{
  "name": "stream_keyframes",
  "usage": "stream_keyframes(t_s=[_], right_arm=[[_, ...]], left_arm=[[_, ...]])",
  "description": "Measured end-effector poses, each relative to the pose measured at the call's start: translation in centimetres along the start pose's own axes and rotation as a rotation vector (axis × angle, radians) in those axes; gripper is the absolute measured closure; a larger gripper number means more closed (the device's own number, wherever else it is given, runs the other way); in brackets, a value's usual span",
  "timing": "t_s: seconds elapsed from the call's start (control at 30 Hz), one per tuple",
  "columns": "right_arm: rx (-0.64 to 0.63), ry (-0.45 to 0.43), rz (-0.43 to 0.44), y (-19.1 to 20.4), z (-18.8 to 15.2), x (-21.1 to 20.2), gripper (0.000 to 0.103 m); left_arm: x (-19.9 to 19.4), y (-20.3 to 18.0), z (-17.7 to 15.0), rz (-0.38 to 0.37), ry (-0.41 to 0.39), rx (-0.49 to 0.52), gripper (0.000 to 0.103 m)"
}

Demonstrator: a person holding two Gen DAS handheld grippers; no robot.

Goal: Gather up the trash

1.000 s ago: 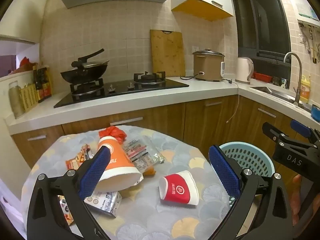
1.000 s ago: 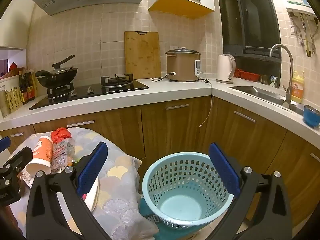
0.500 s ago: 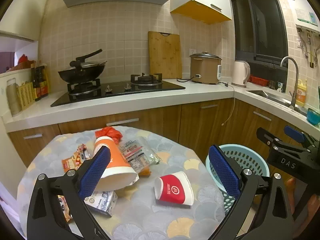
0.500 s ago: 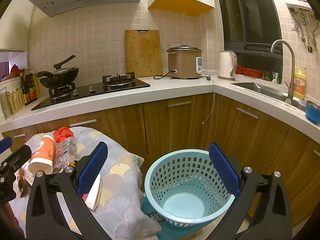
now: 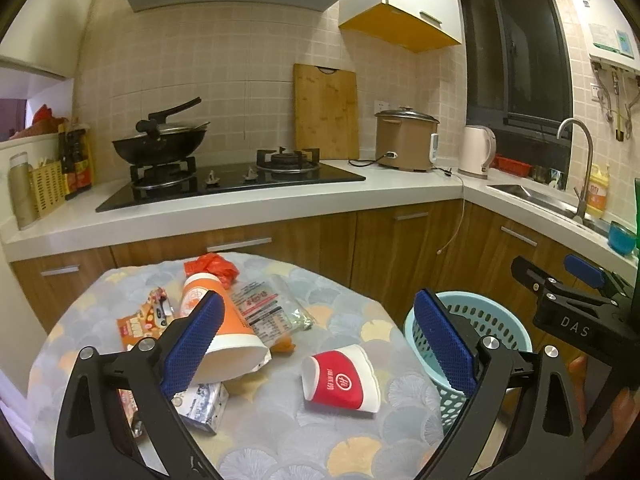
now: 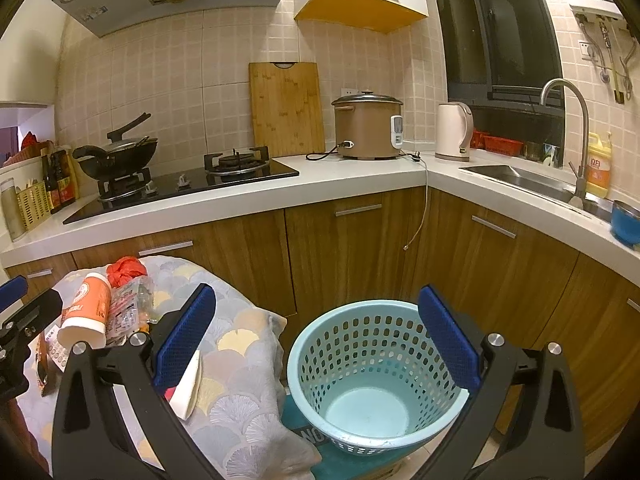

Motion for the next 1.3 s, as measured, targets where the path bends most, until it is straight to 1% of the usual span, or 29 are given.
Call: stream_keyframes(t_s=[0.03,0.07,0.3,0.6,0.9,1.3], right_arm=[[0.001,0.001,0.002,-0.1,0.0,0.0,0.007],[0.001,0.001,0.002,-0.1,0.1,0.0,0.007],[0.003,0.000,0.005,-0.3,0.3,0.2,0.007],[0.009,0.019,0.006,-0.5,0.1,0.9,0.007],[0.006,0.009,0.012,0.2,0.1,0.9,0.007],[-0.012,0.000,0.027,2.0,0.3,0.0,0.008]], left_arm=[[0.0,-0.2,-0.1,0.000,0.000,0.001,0.010],[-0.9,0.4,-1.2,-0.003,-0.007,0.002,0.010],[-0.4,0.0,-1.2,0.004,-0.002,0.009,0.010],[-0.5,0.2,-1.6,0.009,-0.004,0.011,0.010],[-0.4,1.8,-1.8,0.022,0.003,-0.014,0.010],[-2.0,4.5,-1.9,0.038,-0.020,-0.051,0.010]])
Point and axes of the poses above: each gripper's, at about its wrist camera, not at the fingertips, and x roughly the way its jaws point, y to its left, z to its top, the point moved 4 cm from there along x, roughly the way its jaws point, and after that the axes turned 11 degrees about y, right-handed, at the moved point
